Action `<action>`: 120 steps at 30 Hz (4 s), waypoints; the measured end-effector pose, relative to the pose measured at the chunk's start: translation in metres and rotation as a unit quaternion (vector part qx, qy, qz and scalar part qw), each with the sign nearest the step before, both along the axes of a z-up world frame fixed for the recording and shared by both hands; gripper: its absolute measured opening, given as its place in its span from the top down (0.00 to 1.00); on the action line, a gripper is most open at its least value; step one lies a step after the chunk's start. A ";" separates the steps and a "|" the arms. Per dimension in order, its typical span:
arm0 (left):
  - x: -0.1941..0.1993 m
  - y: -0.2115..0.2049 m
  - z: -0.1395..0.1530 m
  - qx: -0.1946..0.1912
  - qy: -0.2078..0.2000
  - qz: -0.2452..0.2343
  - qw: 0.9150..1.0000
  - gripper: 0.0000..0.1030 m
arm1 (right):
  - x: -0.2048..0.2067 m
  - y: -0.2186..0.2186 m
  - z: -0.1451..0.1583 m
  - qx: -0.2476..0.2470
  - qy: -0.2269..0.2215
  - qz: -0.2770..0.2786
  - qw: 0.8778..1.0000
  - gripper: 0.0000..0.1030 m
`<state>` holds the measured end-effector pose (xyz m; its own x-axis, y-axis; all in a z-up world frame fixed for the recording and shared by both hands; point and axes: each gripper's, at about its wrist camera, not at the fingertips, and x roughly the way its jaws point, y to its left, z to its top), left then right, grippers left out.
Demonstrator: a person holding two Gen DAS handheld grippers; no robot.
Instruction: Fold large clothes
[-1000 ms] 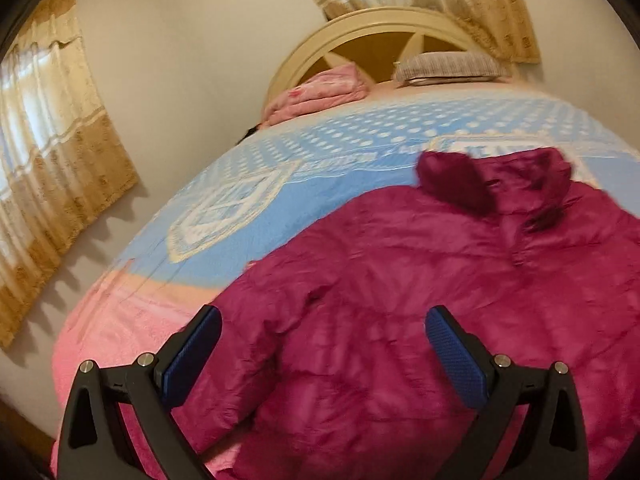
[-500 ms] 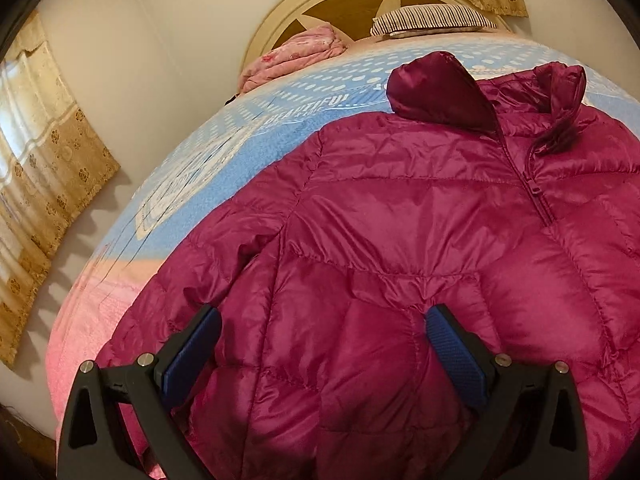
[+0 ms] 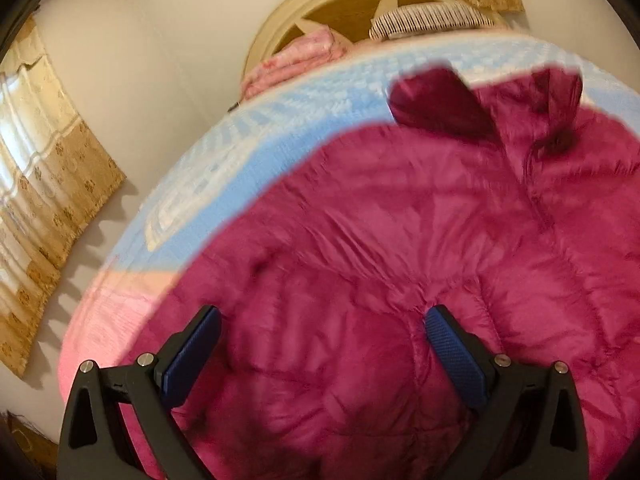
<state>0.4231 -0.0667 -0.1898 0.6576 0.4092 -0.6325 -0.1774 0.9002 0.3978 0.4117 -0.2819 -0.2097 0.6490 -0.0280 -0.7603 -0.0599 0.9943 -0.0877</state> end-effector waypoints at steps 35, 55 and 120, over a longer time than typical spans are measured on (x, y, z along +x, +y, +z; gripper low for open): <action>-0.157 0.257 0.020 -0.130 -0.001 0.122 0.984 0.82 | -0.168 0.029 0.053 0.069 -0.099 0.014 0.993 0.26; -0.098 0.069 0.124 -0.030 -0.083 -0.044 0.995 0.85 | -0.172 -0.085 0.067 0.083 -0.136 -0.089 0.983 0.25; -0.062 0.116 0.047 -0.087 -0.036 0.013 0.995 0.11 | -0.056 0.011 0.052 0.118 -0.029 -0.008 0.993 0.23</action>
<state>0.3606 0.0496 -0.1424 0.6946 0.3150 -0.6467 -0.2243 0.9490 0.2214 0.3556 -0.2710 -0.1578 0.6923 0.1363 -0.7086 -0.0455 0.9883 0.1457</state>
